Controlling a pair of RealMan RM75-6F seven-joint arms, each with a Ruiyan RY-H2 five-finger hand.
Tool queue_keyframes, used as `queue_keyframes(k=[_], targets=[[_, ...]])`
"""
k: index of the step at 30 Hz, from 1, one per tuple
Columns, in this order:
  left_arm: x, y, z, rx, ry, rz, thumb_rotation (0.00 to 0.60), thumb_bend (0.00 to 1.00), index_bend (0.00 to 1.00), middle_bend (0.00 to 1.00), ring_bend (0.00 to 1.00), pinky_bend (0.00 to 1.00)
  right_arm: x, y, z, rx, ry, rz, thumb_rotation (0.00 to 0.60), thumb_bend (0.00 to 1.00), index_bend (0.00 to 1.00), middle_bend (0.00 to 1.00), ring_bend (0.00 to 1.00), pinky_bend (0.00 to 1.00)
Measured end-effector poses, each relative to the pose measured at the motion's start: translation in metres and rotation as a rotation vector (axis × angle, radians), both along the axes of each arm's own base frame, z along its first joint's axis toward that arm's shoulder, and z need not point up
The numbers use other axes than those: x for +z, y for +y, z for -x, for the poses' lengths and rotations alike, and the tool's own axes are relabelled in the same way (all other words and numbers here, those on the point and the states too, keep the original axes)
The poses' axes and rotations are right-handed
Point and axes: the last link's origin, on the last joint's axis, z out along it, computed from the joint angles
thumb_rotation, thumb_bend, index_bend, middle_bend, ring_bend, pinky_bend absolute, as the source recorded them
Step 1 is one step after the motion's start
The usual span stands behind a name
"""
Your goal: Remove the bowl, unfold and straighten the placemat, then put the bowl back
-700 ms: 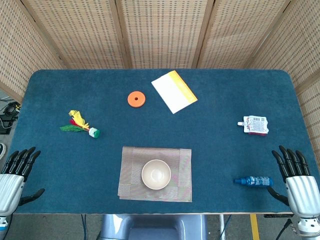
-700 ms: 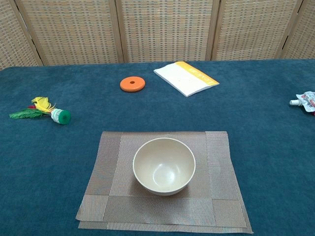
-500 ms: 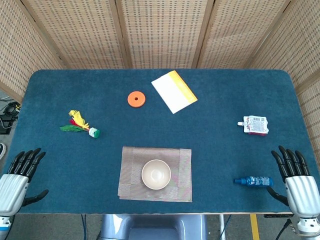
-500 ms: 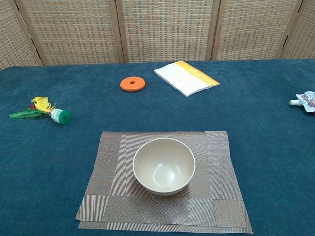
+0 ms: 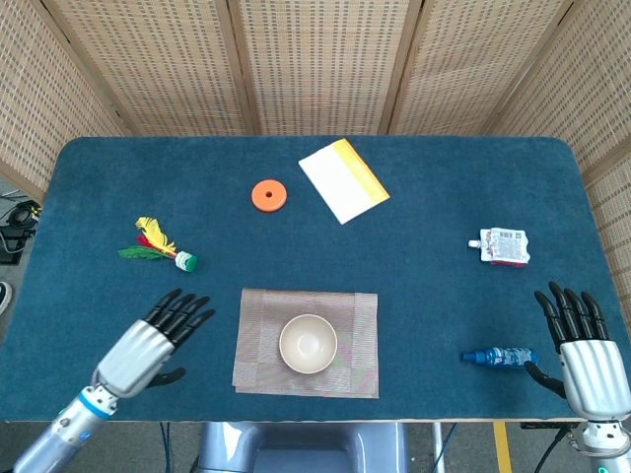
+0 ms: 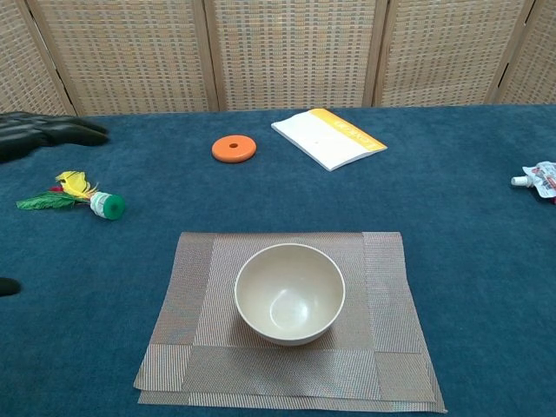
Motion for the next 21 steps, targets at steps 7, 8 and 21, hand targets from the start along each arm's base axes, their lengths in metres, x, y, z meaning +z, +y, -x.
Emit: queue_keyframes(k=[7, 8, 21], targets=[[-0.057, 0.029, -0.04, -0.207, 0.087, 0.087, 0.6, 0.0, 0.22, 0.0, 0.0, 0.0, -0.001, -0.008, 0.009, -0.048, 0.01, 0.001, 0.6, 0.0, 0.0, 0.0, 0.0, 0.0], [-0.063, 0.031, -0.043, -0.225, 0.106, 0.089, 0.6, 0.01, 0.22, 0.0, 0.0, 0.0, -0.001, -0.009, 0.01, -0.053, 0.01, 0.003, 0.6, 0.0, 0.0, 0.0, 0.0, 0.0], [-0.114, 0.051, -0.062, -0.279, 0.222, 0.112, 0.6, 0.17, 0.32, 0.0, 0.0, 0.0, -0.002, -0.015, 0.015, -0.081, 0.011, -0.001, 0.6, 0.0, 0.0, 0.0, 0.0, 0.0]])
